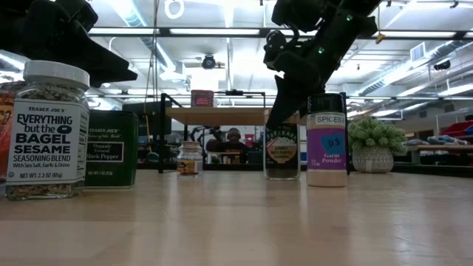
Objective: Shelf spices
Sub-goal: Put the gold seasoning bottle on the shelf
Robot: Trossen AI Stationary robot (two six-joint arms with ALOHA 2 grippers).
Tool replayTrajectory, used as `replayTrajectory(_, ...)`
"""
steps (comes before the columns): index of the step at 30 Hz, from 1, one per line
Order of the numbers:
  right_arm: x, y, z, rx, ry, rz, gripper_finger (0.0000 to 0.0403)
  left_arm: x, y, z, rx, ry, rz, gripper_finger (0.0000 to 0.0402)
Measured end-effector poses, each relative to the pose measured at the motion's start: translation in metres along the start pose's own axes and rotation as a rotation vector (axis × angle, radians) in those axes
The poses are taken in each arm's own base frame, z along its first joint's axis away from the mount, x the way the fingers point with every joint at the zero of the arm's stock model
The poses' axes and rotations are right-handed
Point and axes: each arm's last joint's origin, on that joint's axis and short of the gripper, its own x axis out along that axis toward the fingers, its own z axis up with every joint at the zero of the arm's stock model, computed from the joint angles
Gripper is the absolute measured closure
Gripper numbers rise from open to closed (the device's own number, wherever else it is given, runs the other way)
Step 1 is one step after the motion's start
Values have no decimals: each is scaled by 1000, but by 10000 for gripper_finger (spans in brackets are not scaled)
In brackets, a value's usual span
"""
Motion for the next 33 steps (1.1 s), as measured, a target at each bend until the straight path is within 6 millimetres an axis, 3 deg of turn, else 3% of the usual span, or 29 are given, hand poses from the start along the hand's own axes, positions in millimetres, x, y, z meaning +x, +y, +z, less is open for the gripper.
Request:
replayTrajectory(11, -4, 0, 1, -4, -2, 4, 130, 0, 0, 0, 0, 1, 0, 129)
replayTrajectory(18, -20, 0, 17, 3, -36, 13, 117, 0, 0, 0, 0, 0, 0, 129)
replayTrajectory(33, -97, -4, 78, -63, -73, 16, 123, 0, 0, 0, 0, 0, 1, 129)
